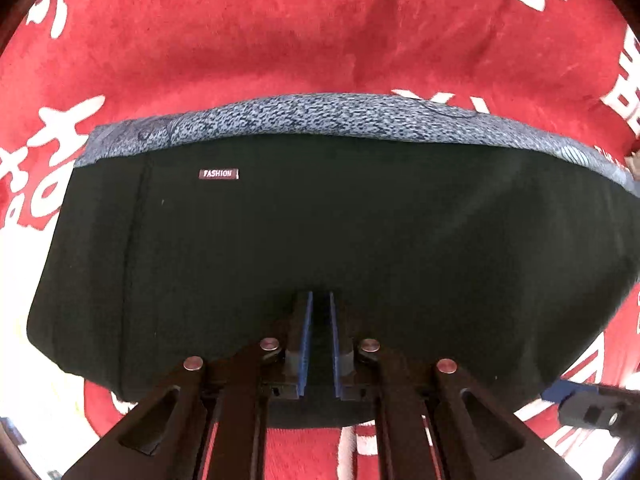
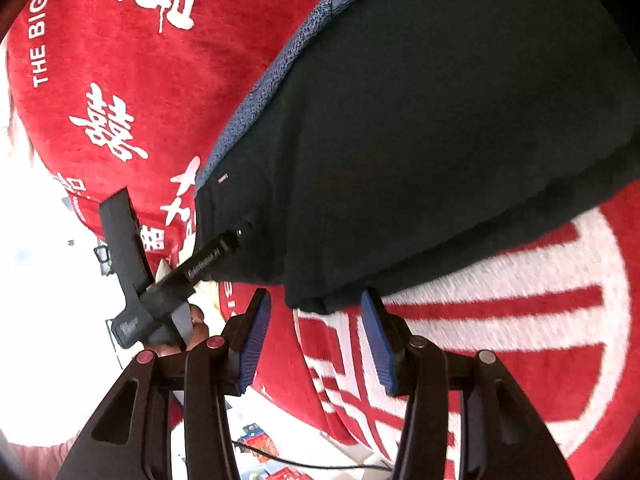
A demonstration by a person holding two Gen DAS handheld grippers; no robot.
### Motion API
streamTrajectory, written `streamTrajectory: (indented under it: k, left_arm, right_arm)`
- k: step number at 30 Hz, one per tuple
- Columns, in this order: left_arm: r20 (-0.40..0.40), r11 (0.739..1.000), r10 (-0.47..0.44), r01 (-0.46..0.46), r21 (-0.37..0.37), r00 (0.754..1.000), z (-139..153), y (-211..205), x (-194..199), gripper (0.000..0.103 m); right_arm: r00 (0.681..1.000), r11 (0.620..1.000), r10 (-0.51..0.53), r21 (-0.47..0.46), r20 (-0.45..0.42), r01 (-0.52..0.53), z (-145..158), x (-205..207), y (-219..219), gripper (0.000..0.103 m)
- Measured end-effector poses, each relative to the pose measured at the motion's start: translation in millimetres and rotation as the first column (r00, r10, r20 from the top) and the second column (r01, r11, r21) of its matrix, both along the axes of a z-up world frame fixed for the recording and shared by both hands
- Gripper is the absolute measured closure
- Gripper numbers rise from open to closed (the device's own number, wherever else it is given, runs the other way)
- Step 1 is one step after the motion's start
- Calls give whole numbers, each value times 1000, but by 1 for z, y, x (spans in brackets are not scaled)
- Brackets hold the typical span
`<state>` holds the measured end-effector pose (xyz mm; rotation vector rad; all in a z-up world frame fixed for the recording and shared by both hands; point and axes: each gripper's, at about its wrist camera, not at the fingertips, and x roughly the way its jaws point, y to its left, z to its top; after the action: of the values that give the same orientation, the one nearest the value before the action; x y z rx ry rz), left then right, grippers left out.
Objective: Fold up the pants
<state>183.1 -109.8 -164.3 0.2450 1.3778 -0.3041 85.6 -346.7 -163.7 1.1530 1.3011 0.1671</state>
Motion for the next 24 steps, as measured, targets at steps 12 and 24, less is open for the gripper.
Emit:
streamTrajectory:
  k: [12, 24]
  left_arm:
    - [4, 998, -55, 55, -28, 998, -1, 7, -19, 93]
    - [1, 994, -62, 62, -95, 998, 34, -30, -23, 77]
  right_arm:
    - [996, 995, -55, -81, -67, 50, -4, -1, 11, 98]
    - [989, 940, 134, -308, -56, -145, 56, -14, -17, 91]
